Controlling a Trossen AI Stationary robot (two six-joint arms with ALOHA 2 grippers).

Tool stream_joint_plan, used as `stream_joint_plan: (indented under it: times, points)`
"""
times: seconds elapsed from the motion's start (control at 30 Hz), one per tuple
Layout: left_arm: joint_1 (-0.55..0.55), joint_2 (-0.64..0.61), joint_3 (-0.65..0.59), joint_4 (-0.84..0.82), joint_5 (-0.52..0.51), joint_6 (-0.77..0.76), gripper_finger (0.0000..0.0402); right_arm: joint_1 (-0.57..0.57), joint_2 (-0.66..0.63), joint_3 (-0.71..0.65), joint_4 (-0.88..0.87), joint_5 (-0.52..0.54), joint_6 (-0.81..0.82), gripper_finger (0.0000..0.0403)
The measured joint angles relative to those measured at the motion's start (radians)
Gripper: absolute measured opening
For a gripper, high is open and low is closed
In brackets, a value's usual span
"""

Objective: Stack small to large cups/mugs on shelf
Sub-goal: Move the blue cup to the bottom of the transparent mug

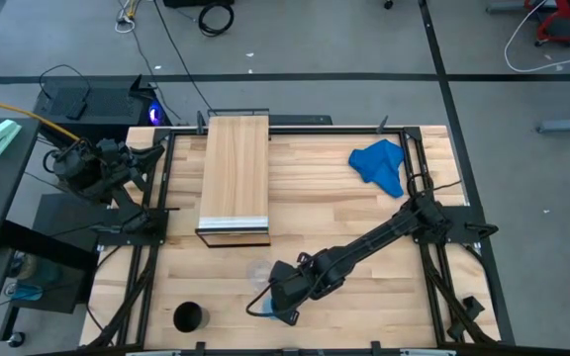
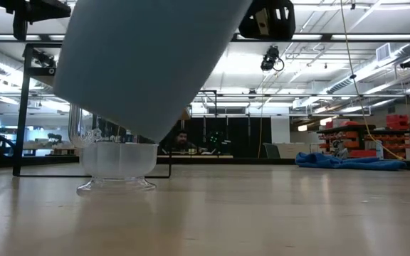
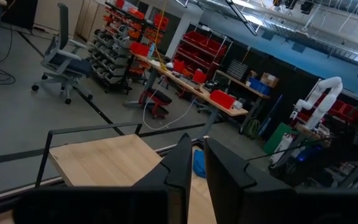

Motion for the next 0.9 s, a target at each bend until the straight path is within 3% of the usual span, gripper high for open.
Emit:
stream_joint_plan:
  times: [0.9]
  points:
    - [0.000,0.000,0.000,-0.015,0.000,-0.001,0.0052,-0.034,0.042,0.000,0.038,-0.064,-0.034,0.0005]
